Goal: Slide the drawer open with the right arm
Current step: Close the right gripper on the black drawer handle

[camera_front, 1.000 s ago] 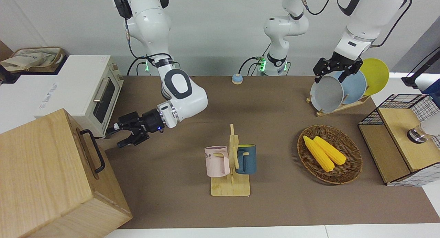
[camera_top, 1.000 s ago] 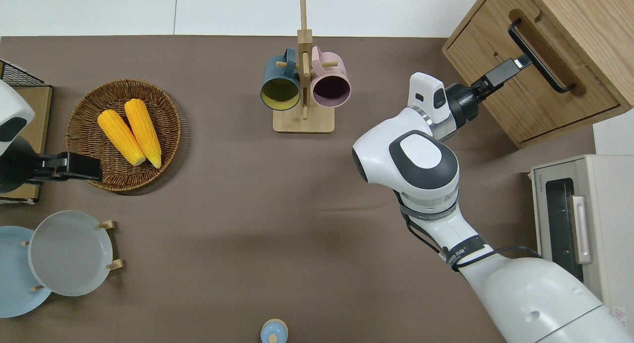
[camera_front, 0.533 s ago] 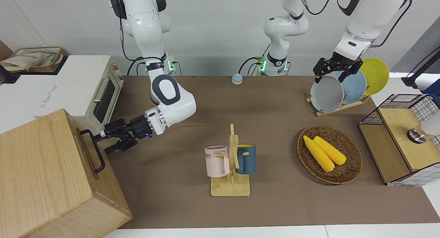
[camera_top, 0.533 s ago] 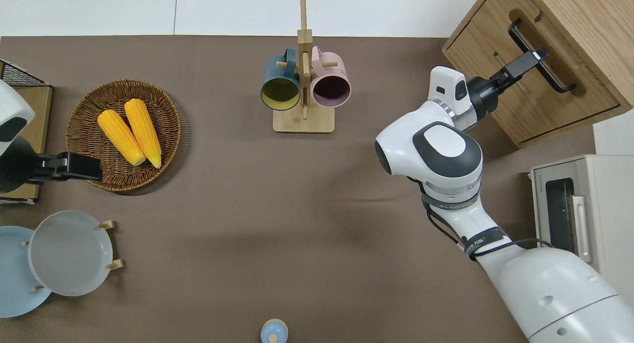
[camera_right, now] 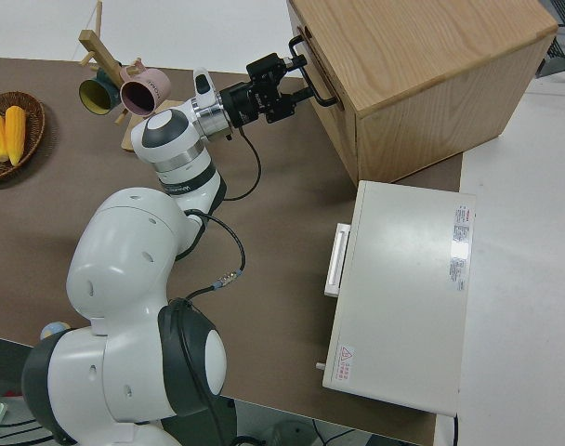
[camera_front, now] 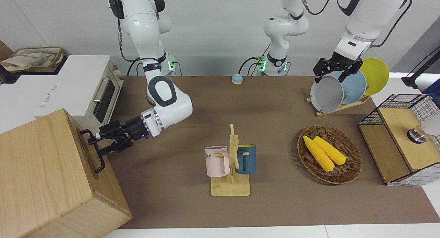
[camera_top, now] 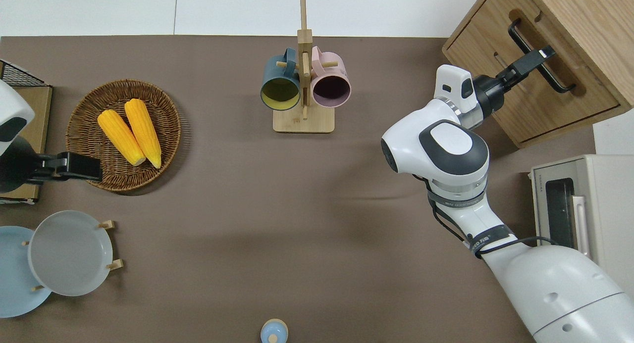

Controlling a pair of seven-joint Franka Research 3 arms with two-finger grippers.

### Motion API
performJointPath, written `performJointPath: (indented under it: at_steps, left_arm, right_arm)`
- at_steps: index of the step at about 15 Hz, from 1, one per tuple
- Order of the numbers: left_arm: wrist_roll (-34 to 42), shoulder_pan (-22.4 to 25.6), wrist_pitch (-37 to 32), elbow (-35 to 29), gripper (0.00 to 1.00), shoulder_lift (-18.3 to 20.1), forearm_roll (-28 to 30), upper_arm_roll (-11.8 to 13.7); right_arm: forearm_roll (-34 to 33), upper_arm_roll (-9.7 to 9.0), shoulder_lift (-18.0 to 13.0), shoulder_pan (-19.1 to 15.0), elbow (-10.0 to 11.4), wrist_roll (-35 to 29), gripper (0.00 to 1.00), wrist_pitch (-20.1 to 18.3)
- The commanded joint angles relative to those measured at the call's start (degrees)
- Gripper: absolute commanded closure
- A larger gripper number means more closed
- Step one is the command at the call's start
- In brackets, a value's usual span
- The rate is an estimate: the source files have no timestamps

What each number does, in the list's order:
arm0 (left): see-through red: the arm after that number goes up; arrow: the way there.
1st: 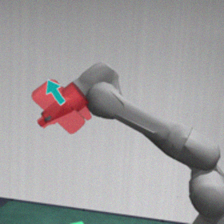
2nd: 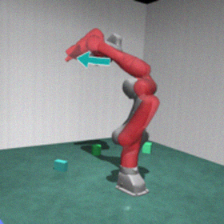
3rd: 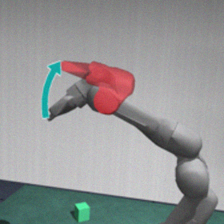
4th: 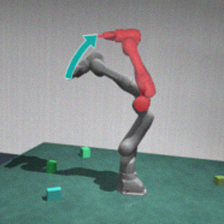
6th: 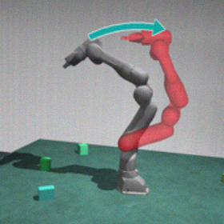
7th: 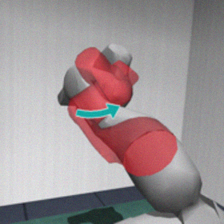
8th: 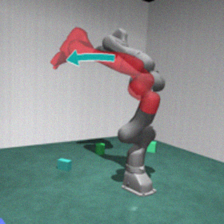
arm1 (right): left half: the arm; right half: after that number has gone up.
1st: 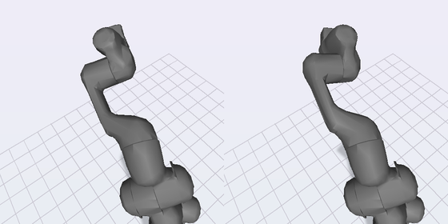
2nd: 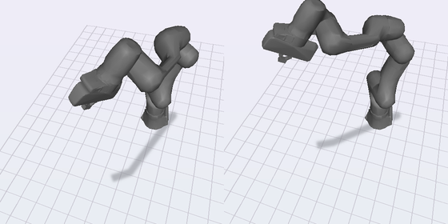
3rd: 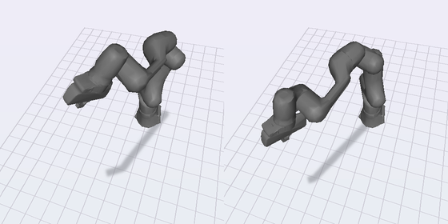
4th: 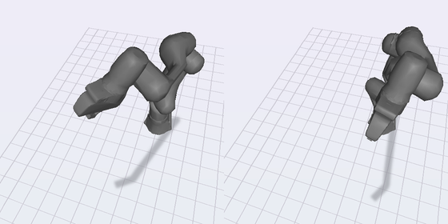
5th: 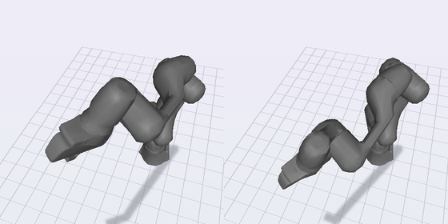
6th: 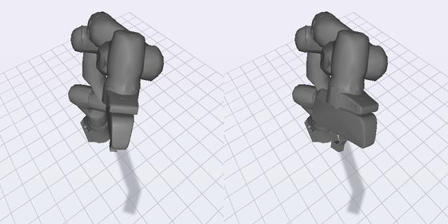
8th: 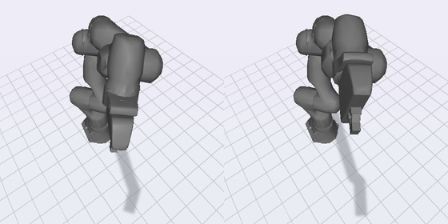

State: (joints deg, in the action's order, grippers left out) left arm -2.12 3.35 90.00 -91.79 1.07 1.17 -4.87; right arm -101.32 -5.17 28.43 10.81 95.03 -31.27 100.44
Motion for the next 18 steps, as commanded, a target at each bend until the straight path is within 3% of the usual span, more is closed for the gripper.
performJointPath:
  at_steps: [1, 2, 4, 13, 18]
  left_arm:
    - [0.36, -0.27, -0.27, 0.04, 0.00, 0.51, -0.73, 0.13]
    - [0.36, -0.27, -0.27, 0.04, 0.00, 0.51, -0.73, 0.13]
    - [0.36, -0.36, -0.27, 0.04, 0.00, 0.51, -0.73, 0.22]
    - [0.28, -0.36, -0.27, 0.04, 0.00, 0.51, -0.73, 0.21]
    - [0.36, -0.27, -0.27, 0.04, 0.00, 0.42, -0.73, 0.22]
  right_arm:
    - [-2.21, -0.36, 0.66, -0.88, -0.90, 1.03, 0.479, 1.08]
    - [-2.21, -0.36, 0.66, -0.88, -0.90, 1.03, 0.558, 0.90]
    - [-2.12, -0.36, 0.66, -0.79, -0.99, 1.03, 0.828, 0.64]
    - [-1.60, -0.45, 0.57, -0.27, -0.99, 0.94, 0.886, -0.24]
    - [0.51, -2.64, 0.48, 0.35, -1.78, 1.82, 0.917, -4.89]
